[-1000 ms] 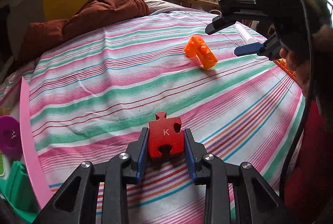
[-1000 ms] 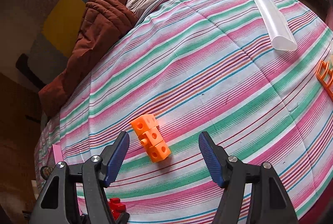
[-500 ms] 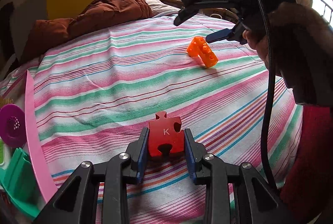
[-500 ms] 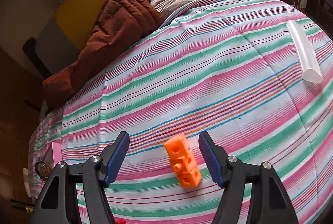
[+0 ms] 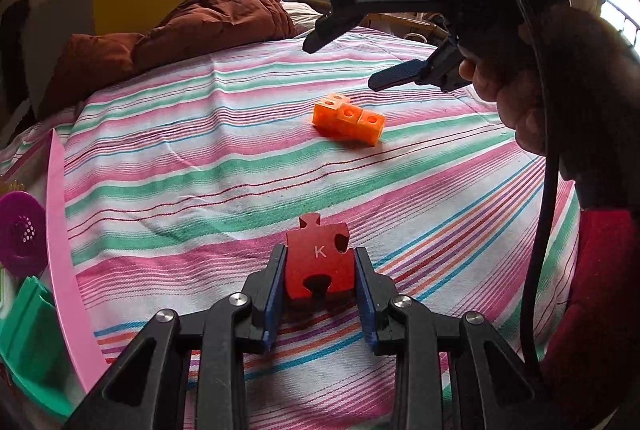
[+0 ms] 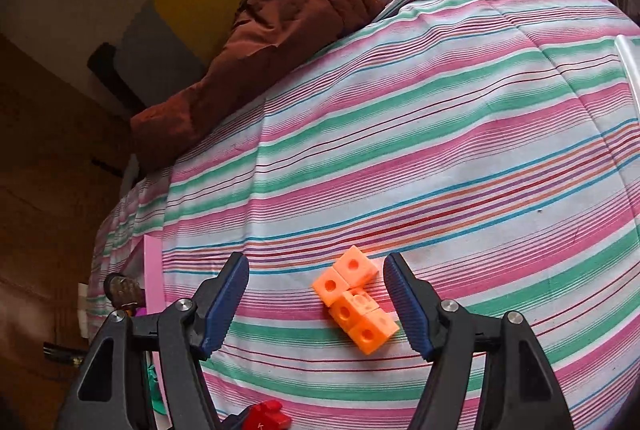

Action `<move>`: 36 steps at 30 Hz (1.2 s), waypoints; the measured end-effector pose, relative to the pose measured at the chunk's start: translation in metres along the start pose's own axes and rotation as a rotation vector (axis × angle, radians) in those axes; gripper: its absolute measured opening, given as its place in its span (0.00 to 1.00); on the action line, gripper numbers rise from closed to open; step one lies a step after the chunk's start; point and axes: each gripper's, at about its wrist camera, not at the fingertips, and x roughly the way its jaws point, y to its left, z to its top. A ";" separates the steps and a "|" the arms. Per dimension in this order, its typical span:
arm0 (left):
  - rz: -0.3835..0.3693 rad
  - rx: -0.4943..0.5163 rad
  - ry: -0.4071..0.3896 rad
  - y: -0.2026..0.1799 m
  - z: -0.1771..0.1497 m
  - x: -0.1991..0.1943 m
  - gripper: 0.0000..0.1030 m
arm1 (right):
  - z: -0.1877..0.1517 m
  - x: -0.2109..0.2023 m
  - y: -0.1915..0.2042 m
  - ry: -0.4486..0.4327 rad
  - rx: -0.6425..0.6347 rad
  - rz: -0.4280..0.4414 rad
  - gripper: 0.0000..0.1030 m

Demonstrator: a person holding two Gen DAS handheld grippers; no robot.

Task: Organize rigid objects
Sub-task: 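Lift the red puzzle piece with left tool while right tool approaches orange cubes, then grasp orange cubes with right tool while left tool carries puzzle piece to tray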

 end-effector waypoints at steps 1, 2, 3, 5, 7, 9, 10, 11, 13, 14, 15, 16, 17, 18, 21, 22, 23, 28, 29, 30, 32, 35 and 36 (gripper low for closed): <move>-0.001 -0.002 0.000 0.001 0.001 0.001 0.32 | 0.000 0.002 0.002 0.006 -0.014 -0.019 0.70; -0.002 -0.003 -0.001 0.001 0.001 0.000 0.32 | -0.001 0.005 0.002 0.015 -0.031 -0.042 0.70; -0.003 -0.003 -0.001 0.001 0.001 0.000 0.32 | -0.002 0.007 0.004 0.027 -0.053 -0.068 0.70; -0.005 -0.006 -0.001 0.001 0.001 0.000 0.32 | -0.005 0.016 0.009 0.054 -0.104 -0.120 0.70; -0.007 -0.008 -0.002 0.001 0.000 0.000 0.32 | -0.007 0.022 0.013 0.067 -0.149 -0.156 0.70; -0.009 -0.011 -0.002 0.001 0.000 0.000 0.32 | -0.010 0.026 0.015 0.076 -0.179 -0.185 0.70; -0.011 -0.012 -0.002 0.002 0.000 0.000 0.32 | -0.010 0.028 0.015 0.076 -0.189 -0.200 0.70; -0.012 -0.013 -0.002 0.002 -0.001 0.000 0.32 | -0.010 0.029 0.014 0.074 -0.198 -0.215 0.70; -0.012 -0.012 -0.003 0.002 -0.001 0.000 0.32 | -0.010 0.031 0.013 0.071 -0.211 -0.237 0.70; -0.012 -0.012 -0.003 0.002 0.000 0.000 0.32 | -0.009 0.032 0.012 0.073 -0.214 -0.240 0.70; -0.013 -0.012 -0.003 0.002 -0.001 0.000 0.32 | -0.009 0.034 0.012 0.078 -0.219 -0.240 0.70; -0.014 -0.013 -0.002 0.002 -0.001 0.000 0.32 | -0.009 0.035 0.013 0.082 -0.228 -0.243 0.70; -0.013 -0.013 -0.002 0.001 0.000 0.000 0.32 | -0.010 0.037 0.014 0.087 -0.242 -0.249 0.70; -0.013 -0.013 -0.002 0.001 0.000 0.000 0.32 | -0.011 0.039 0.017 0.094 -0.257 -0.258 0.70; -0.013 -0.013 0.000 0.001 0.000 0.000 0.32 | -0.016 0.047 0.023 0.105 -0.331 -0.305 0.45; -0.015 -0.015 0.000 0.001 0.000 0.000 0.32 | -0.019 0.051 0.027 0.110 -0.360 -0.339 0.42; -0.016 -0.017 0.001 0.001 0.000 0.000 0.32 | -0.021 0.051 0.029 0.100 -0.380 -0.351 0.42; -0.012 -0.022 0.014 0.001 0.003 0.000 0.31 | -0.022 0.051 0.026 0.111 -0.368 -0.321 0.43; -0.014 -0.028 0.020 0.001 0.004 0.000 0.31 | -0.021 0.051 0.023 0.114 -0.355 -0.308 0.44; -0.019 -0.039 0.027 0.004 0.005 0.000 0.31 | -0.021 0.051 0.021 0.115 -0.346 -0.294 0.45; -0.035 -0.076 0.046 0.008 0.008 -0.003 0.31 | -0.023 0.051 0.023 0.110 -0.361 -0.298 0.46; -0.068 -0.128 0.062 0.014 0.011 -0.010 0.31 | -0.027 0.053 0.028 0.096 -0.401 -0.318 0.46; -0.076 -0.138 0.060 0.015 0.011 -0.013 0.31 | -0.027 0.052 0.027 0.096 -0.398 -0.316 0.46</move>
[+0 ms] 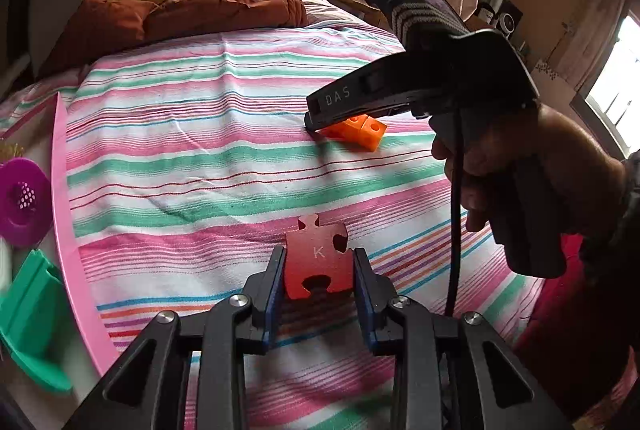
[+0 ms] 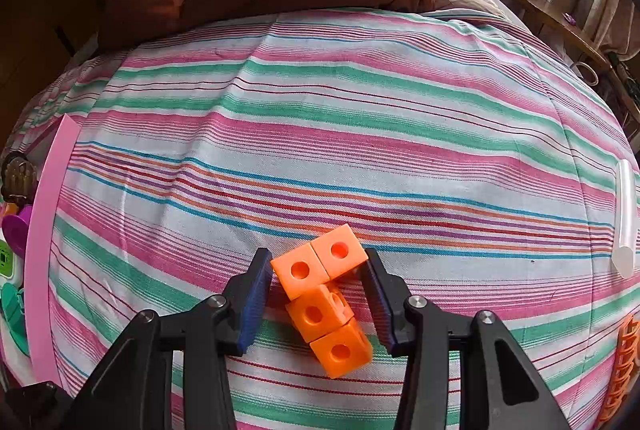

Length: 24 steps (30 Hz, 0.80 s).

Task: Organize rigid objects
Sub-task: 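Grasp orange cubes with right tool while left tool carries puzzle piece to tray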

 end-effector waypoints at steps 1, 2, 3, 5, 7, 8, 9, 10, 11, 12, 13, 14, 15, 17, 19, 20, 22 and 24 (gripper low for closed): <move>-0.006 -0.004 -0.003 -0.001 0.000 -0.004 0.31 | 0.000 0.000 0.000 0.000 0.002 0.001 0.46; -0.011 -0.003 -0.011 -0.002 0.000 -0.010 0.31 | 0.000 0.000 0.000 0.000 -0.001 -0.001 0.46; -0.010 0.002 -0.020 -0.004 0.000 -0.014 0.31 | 0.001 0.000 0.001 -0.001 -0.008 -0.007 0.45; -0.003 0.008 -0.039 -0.006 0.001 -0.025 0.31 | 0.000 -0.001 0.003 -0.004 -0.022 -0.020 0.45; 0.005 0.004 -0.058 -0.009 -0.001 -0.039 0.31 | 0.000 -0.001 0.005 -0.007 -0.032 -0.029 0.44; 0.009 0.000 -0.068 -0.008 -0.001 -0.045 0.31 | -0.001 -0.001 0.006 -0.010 -0.042 -0.036 0.44; 0.014 -0.005 -0.081 -0.007 0.000 -0.052 0.31 | -0.001 -0.002 0.008 -0.014 -0.054 -0.046 0.44; 0.020 -0.010 -0.093 -0.005 0.000 -0.059 0.31 | -0.002 -0.001 0.011 -0.018 -0.070 -0.058 0.43; 0.028 -0.015 -0.103 -0.003 -0.001 -0.066 0.31 | -0.003 -0.002 0.013 -0.022 -0.083 -0.069 0.43; 0.040 -0.021 -0.112 0.002 -0.001 -0.073 0.31 | -0.003 -0.002 0.014 -0.025 -0.089 -0.074 0.42; 0.055 -0.027 -0.121 0.005 -0.002 -0.079 0.31 | -0.003 -0.002 0.015 -0.026 -0.092 -0.077 0.42; 0.071 -0.036 -0.128 0.010 -0.002 -0.084 0.31 | -0.003 -0.002 0.014 -0.027 -0.092 -0.077 0.42; 0.088 -0.049 -0.132 0.015 -0.003 -0.089 0.31 | -0.003 -0.002 0.015 -0.027 -0.092 -0.078 0.42; 0.132 -0.072 -0.143 0.028 -0.006 -0.102 0.31 | -0.003 -0.001 0.015 -0.029 -0.094 -0.081 0.42; 0.181 -0.076 -0.162 0.040 -0.010 -0.112 0.31 | -0.003 -0.001 0.016 -0.031 -0.099 -0.086 0.42; 0.208 -0.080 -0.169 0.045 -0.012 -0.118 0.31 | -0.003 -0.001 0.017 -0.032 -0.101 -0.088 0.42; 0.252 -0.093 -0.175 0.056 -0.015 -0.124 0.31 | -0.004 -0.001 0.017 -0.036 -0.103 -0.090 0.42; 0.287 -0.113 -0.176 0.066 -0.019 -0.130 0.31 | -0.005 0.000 0.017 -0.043 -0.111 -0.090 0.42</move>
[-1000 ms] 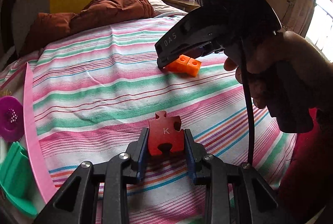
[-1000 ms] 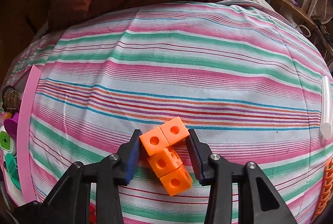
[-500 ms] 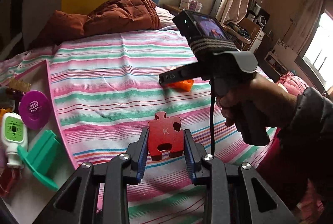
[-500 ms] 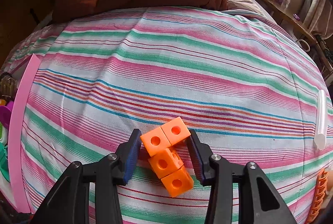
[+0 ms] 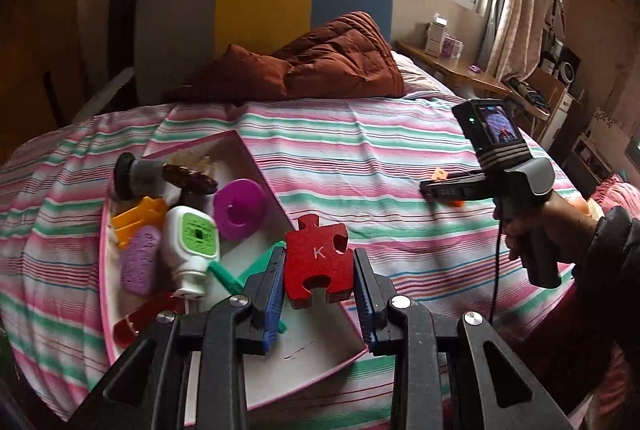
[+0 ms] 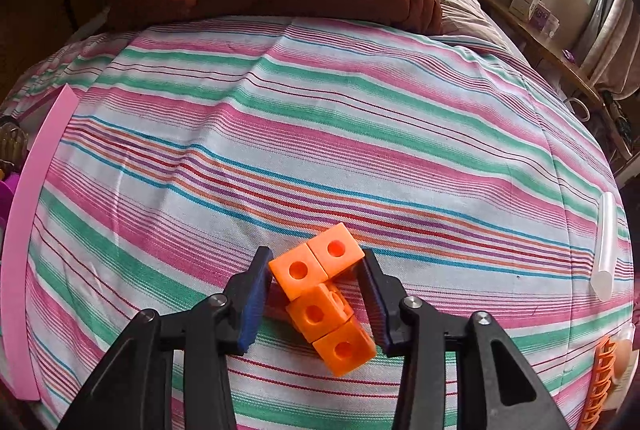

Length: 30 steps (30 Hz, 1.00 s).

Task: Organize rigid objects
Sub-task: 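Grasp orange cubes with right tool while left tool carries puzzle piece to tray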

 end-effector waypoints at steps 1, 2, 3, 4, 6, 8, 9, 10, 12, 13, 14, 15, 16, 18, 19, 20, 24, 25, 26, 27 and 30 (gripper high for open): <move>0.016 -0.010 0.001 0.006 -0.001 -0.001 0.31 | 0.000 0.000 0.001 -0.004 -0.006 -0.002 0.42; 0.032 -0.018 0.002 0.011 -0.003 -0.003 0.31 | 0.000 0.000 0.001 -0.006 -0.009 -0.005 0.42; 0.047 -0.024 0.003 0.016 -0.005 -0.004 0.31 | 0.000 0.000 0.001 -0.008 -0.010 -0.007 0.42; 0.057 -0.030 0.005 0.020 -0.006 -0.005 0.31 | 0.000 0.000 0.001 -0.009 -0.011 -0.007 0.42; 0.076 -0.043 0.010 0.028 -0.010 -0.007 0.31 | -0.001 0.000 0.002 -0.012 -0.012 -0.009 0.42; 0.089 -0.054 0.014 0.035 -0.014 -0.009 0.31 | -0.001 0.000 0.003 -0.015 -0.016 -0.014 0.42; 0.095 -0.059 0.015 0.038 -0.016 -0.010 0.31 | -0.001 0.000 0.003 -0.017 -0.018 -0.016 0.42; 0.097 -0.066 0.017 0.041 -0.017 -0.010 0.31 | -0.002 0.000 0.004 -0.019 -0.020 -0.018 0.42; 0.102 -0.078 0.022 0.047 -0.020 -0.012 0.31 | -0.003 -0.001 0.005 -0.022 -0.020 -0.020 0.42; 0.103 -0.083 0.024 0.050 -0.022 -0.012 0.31 | -0.003 -0.001 0.005 -0.025 -0.021 -0.020 0.42; 0.105 -0.090 0.025 0.053 -0.024 -0.013 0.31 | -0.004 -0.001 0.005 -0.028 -0.022 -0.021 0.42; 0.106 -0.096 0.027 0.056 -0.025 -0.014 0.31 | -0.004 -0.002 0.006 -0.031 -0.026 -0.024 0.42; 0.106 -0.105 0.029 0.059 -0.027 -0.015 0.31 | -0.005 -0.002 0.007 -0.033 -0.029 -0.026 0.42; 0.091 -0.138 0.038 0.070 -0.030 -0.017 0.31 | -0.005 -0.002 0.008 -0.035 -0.033 -0.031 0.42; 0.085 -0.159 0.042 0.076 -0.033 -0.019 0.31 | -0.005 -0.003 0.008 -0.035 -0.033 -0.032 0.42; 0.089 -0.173 0.044 0.082 -0.036 -0.021 0.31 | -0.005 -0.003 0.008 -0.035 -0.032 -0.032 0.42; 0.107 -0.212 0.057 0.104 -0.050 -0.029 0.31 | -0.005 -0.003 0.008 -0.034 -0.034 -0.032 0.42; 0.106 -0.221 0.062 0.108 -0.054 -0.030 0.31 | -0.005 -0.003 0.007 -0.033 -0.033 -0.031 0.42; 0.106 -0.226 0.065 0.112 -0.057 -0.031 0.31 | -0.005 -0.003 0.007 -0.033 -0.034 -0.032 0.42; 0.105 -0.231 0.069 0.114 -0.059 -0.031 0.31 | -0.005 -0.003 0.007 -0.033 -0.035 -0.034 0.42; 0.086 -0.222 0.077 0.113 -0.062 -0.028 0.31 | -0.005 -0.003 0.007 -0.034 -0.043 -0.040 0.42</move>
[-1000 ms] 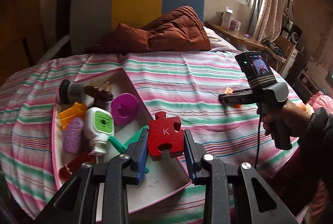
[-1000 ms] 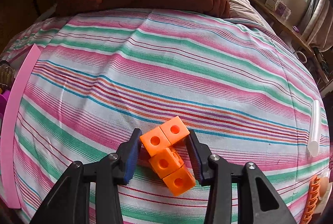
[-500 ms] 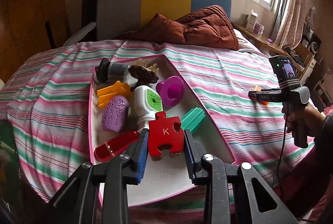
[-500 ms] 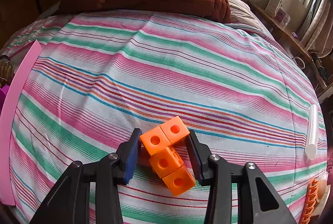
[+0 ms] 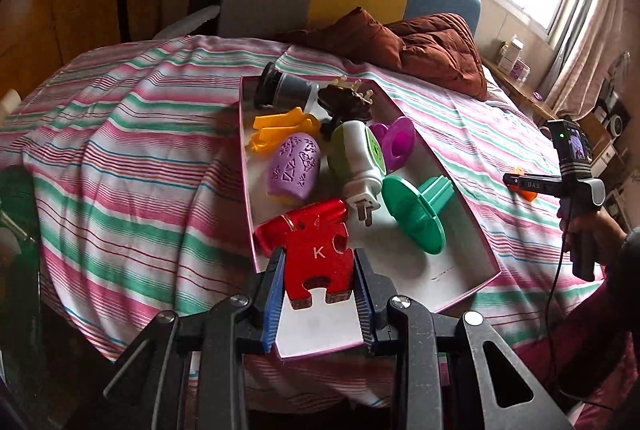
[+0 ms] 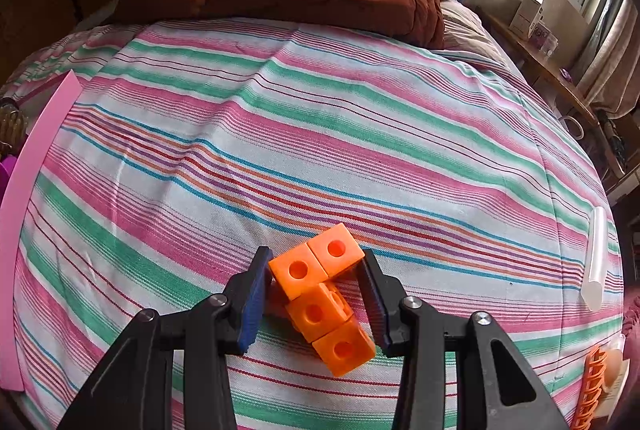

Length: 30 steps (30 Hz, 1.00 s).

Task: Organize rigid objects
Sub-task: 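Grasp orange cubes with right tool while left tool carries puzzle piece to tray, then lower the red puzzle piece into the tray and open the left tool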

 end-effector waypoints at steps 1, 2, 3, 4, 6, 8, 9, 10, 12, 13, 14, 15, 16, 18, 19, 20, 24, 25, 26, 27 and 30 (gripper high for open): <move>-0.005 0.008 0.003 -0.002 0.000 0.002 0.31 | 0.000 0.000 0.000 0.000 0.000 0.000 0.42; -0.009 0.016 0.005 -0.004 0.000 0.004 0.31 | 0.000 0.000 -0.001 0.001 0.000 -0.001 0.42; -0.011 0.022 0.011 -0.006 0.000 0.007 0.31 | 0.000 0.000 0.000 0.001 -0.001 -0.001 0.42; -0.010 0.027 0.021 -0.008 0.000 0.011 0.31 | -0.001 0.000 0.000 0.000 -0.003 -0.003 0.42; -0.006 0.027 0.046 -0.011 0.001 0.019 0.32 | -0.001 -0.001 0.000 -0.001 -0.008 -0.007 0.42; 0.003 0.022 0.067 -0.010 0.000 0.026 0.32 | -0.001 -0.001 0.001 -0.001 -0.014 -0.012 0.42; 0.008 0.023 0.072 -0.009 -0.001 0.028 0.33 | -0.001 -0.001 0.002 -0.002 -0.016 -0.014 0.42; 0.016 0.023 0.070 -0.009 -0.002 0.029 0.33 | -0.001 -0.001 0.001 -0.002 -0.018 -0.016 0.42; 0.026 0.024 0.068 -0.007 -0.003 0.030 0.33 | -0.001 -0.001 0.002 -0.001 -0.020 -0.017 0.42; 0.030 0.021 0.068 -0.006 -0.004 0.030 0.33 | 0.000 -0.001 0.002 -0.001 -0.022 -0.018 0.42; 0.033 0.018 0.066 -0.004 -0.004 0.029 0.33 | 0.000 -0.001 0.002 -0.001 -0.023 -0.018 0.42; 0.033 0.016 0.062 -0.004 -0.004 0.029 0.33 | -0.001 -0.001 0.003 -0.001 -0.021 -0.018 0.42; 0.032 0.013 0.057 -0.003 -0.004 0.027 0.33 | -0.001 -0.001 0.003 0.000 -0.021 -0.019 0.42; 0.031 0.009 0.042 -0.003 -0.002 0.023 0.33 | 0.000 -0.001 0.003 -0.001 -0.021 -0.019 0.42; 0.034 0.009 0.032 -0.003 0.000 0.021 0.33 | 0.000 -0.001 0.003 0.000 -0.022 -0.022 0.42; 0.041 0.010 0.022 -0.004 0.001 0.018 0.33 | 0.000 -0.001 0.003 0.000 -0.025 -0.025 0.42; 0.087 0.023 -0.011 -0.005 0.007 0.007 0.37 | 0.000 -0.001 0.006 0.002 -0.035 -0.035 0.42; 0.102 0.028 -0.017 -0.006 0.009 0.005 0.37 | 0.000 -0.001 0.006 0.003 -0.034 -0.033 0.42; 0.117 0.033 -0.024 -0.007 0.010 0.003 0.37 | 0.000 -0.001 0.005 0.004 -0.033 -0.033 0.42; 0.125 0.036 -0.029 -0.007 0.011 0.001 0.37 | 0.000 -0.001 0.005 0.005 -0.032 -0.033 0.42; 0.135 0.031 -0.039 -0.007 0.013 -0.004 0.37 | 0.000 -0.001 0.006 0.006 -0.035 -0.034 0.42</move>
